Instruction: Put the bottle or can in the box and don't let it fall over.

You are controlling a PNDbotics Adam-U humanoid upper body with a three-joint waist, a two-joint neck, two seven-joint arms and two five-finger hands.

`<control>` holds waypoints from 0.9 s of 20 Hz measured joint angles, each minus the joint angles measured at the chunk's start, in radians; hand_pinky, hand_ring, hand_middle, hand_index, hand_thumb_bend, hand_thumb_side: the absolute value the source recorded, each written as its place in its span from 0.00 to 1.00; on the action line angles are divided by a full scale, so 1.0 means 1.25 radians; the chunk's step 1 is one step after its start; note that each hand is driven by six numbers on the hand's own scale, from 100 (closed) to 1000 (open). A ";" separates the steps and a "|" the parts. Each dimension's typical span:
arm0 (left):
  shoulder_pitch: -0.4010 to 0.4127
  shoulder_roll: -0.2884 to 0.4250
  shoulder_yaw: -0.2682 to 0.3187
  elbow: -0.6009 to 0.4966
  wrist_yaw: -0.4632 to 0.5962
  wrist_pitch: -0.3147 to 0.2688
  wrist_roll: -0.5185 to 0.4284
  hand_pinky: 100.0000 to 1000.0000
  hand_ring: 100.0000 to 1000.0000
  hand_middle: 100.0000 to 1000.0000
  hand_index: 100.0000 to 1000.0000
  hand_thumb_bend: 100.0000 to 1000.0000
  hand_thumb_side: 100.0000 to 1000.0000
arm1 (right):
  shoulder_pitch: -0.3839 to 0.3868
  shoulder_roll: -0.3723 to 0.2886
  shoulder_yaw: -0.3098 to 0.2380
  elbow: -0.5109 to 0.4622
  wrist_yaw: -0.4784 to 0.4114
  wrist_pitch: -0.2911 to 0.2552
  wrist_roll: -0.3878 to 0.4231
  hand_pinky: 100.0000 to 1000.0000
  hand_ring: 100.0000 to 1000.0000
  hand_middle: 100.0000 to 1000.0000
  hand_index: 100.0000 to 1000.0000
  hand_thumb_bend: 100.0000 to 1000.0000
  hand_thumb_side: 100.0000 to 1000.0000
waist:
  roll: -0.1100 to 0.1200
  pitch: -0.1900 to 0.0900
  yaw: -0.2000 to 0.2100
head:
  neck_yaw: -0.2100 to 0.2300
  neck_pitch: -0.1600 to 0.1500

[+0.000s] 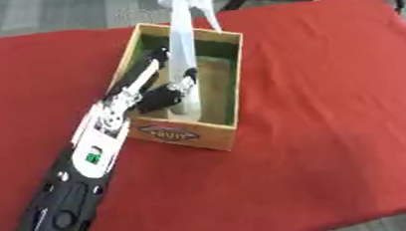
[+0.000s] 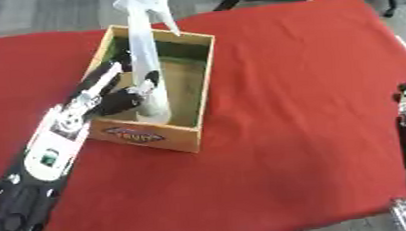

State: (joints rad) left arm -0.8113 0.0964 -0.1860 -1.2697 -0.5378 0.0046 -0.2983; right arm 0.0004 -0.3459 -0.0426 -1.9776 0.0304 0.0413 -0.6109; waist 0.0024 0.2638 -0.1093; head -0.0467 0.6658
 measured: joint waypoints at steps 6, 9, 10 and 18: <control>0.009 0.007 0.002 -0.027 0.003 0.009 0.004 0.95 1.00 1.00 0.91 0.00 0.59 | 0.002 0.000 0.000 0.000 0.000 -0.001 -0.001 0.91 0.67 0.62 0.87 0.00 0.77 | 0.001 -0.004 0.010 | -0.007 0.000; 0.010 0.016 0.005 -0.053 0.008 0.018 0.004 0.95 1.00 1.00 0.90 0.00 0.59 | 0.008 0.000 0.000 0.000 0.000 -0.001 -0.001 0.91 0.67 0.62 0.87 0.00 0.77 | 0.001 -0.010 0.015 | -0.011 0.002; 0.010 0.018 0.006 -0.061 0.010 0.022 0.004 0.95 1.00 1.00 0.90 0.00 0.60 | 0.008 -0.001 -0.001 0.000 0.000 -0.001 -0.001 0.91 0.67 0.62 0.87 0.00 0.76 | 0.001 -0.012 0.016 | -0.013 0.002; 0.016 0.029 0.014 -0.091 0.024 0.044 0.003 0.94 1.00 1.00 0.90 0.00 0.58 | 0.015 -0.001 -0.005 0.000 -0.001 -0.004 -0.003 0.91 0.67 0.62 0.87 0.00 0.76 | 0.001 -0.022 0.021 | -0.017 0.007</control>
State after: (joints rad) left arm -0.7913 0.1327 -0.1680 -1.3830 -0.5082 0.0602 -0.2948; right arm 0.0187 -0.3476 -0.0487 -1.9776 0.0289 0.0369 -0.6145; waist 0.0033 0.2367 -0.0837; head -0.0683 0.6750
